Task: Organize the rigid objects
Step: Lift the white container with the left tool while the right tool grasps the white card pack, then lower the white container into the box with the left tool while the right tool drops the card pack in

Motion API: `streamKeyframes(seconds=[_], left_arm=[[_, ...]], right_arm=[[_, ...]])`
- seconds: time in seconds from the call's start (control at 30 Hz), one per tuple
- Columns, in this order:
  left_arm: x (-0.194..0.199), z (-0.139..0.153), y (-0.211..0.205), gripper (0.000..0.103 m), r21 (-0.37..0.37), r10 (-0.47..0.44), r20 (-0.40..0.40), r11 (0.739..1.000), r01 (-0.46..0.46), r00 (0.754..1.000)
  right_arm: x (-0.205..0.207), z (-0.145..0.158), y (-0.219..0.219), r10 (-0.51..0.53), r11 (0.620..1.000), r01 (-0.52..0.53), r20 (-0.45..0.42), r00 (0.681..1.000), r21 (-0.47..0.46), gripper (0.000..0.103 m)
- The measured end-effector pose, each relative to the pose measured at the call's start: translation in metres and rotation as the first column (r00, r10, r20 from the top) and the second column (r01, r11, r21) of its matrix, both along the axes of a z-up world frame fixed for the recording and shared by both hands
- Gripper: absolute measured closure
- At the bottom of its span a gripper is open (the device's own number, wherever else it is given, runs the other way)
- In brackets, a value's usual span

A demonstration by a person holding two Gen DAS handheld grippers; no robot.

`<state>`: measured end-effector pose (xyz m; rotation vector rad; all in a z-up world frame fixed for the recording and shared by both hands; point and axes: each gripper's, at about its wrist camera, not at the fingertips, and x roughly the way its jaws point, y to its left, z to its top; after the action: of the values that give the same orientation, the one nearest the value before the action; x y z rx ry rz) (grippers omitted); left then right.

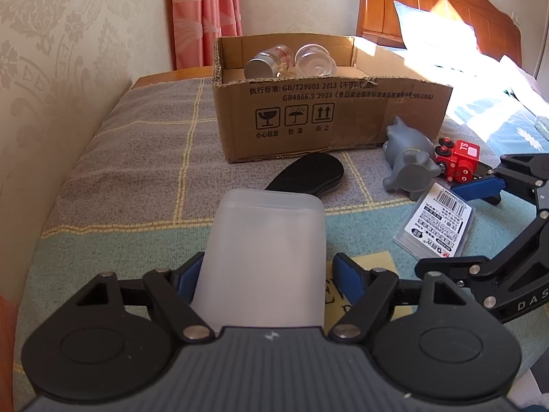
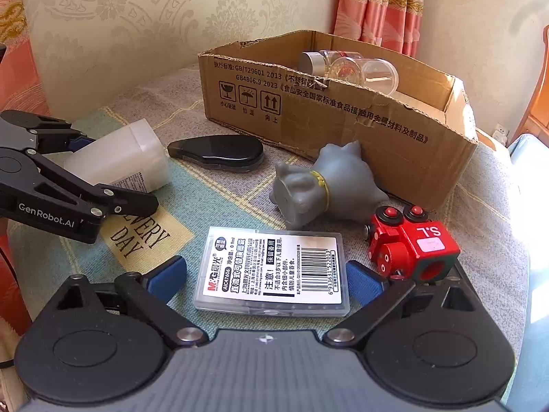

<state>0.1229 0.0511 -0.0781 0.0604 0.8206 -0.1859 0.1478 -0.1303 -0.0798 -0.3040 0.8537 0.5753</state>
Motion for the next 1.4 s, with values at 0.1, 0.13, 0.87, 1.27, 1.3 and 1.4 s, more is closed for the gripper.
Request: streamKeyframes(seconds=[0.1, 0.13, 0.87, 1.27, 1.3, 1.4], left_arm=[[0.000, 0.000, 0.000, 0.025, -0.001, -0.001, 0.001, 1.000, 0.001, 1.000], [0.001, 0.000, 0.000, 0.025, -0.001, -0.001, 0.001, 1.000, 0.001, 1.000], [0.006, 0.003, 0.001, 0.038, -0.006, -0.034, -0.012, 0.999, 0.034, 0.999], [0.000, 0.022, -0.004, 0.038, 0.008, -0.077, -0.020, 0.997, 0.077, 0.997], [0.000, 0.025, -0.004, 0.038, 0.010, -0.080, -0.018, 0.997, 0.080, 0.997], [0.000, 0.033, -0.005, 0.038, 0.010, -0.087, -0.009, 0.996, 0.087, 0.996]], right_arm=[[0.001, 0.001, -0.001, -0.002, 1.000, 0.002, -0.003, 1.000, -0.001, 0.009], [0.001, 0.001, -0.001, -0.007, 1.000, 0.007, -0.002, 1.000, -0.002, 0.009], [-0.004, 0.005, 0.008, -0.034, 0.999, 0.034, -0.007, 0.999, -0.036, 0.010], [-0.017, 0.030, -0.003, -0.041, 0.999, 0.042, 0.023, 0.999, -0.034, 0.011], [-0.017, 0.035, -0.005, -0.045, 0.999, 0.046, 0.032, 0.998, -0.029, 0.011], [-0.015, 0.051, -0.010, -0.057, 0.998, 0.057, 0.059, 0.997, -0.006, 0.010]])
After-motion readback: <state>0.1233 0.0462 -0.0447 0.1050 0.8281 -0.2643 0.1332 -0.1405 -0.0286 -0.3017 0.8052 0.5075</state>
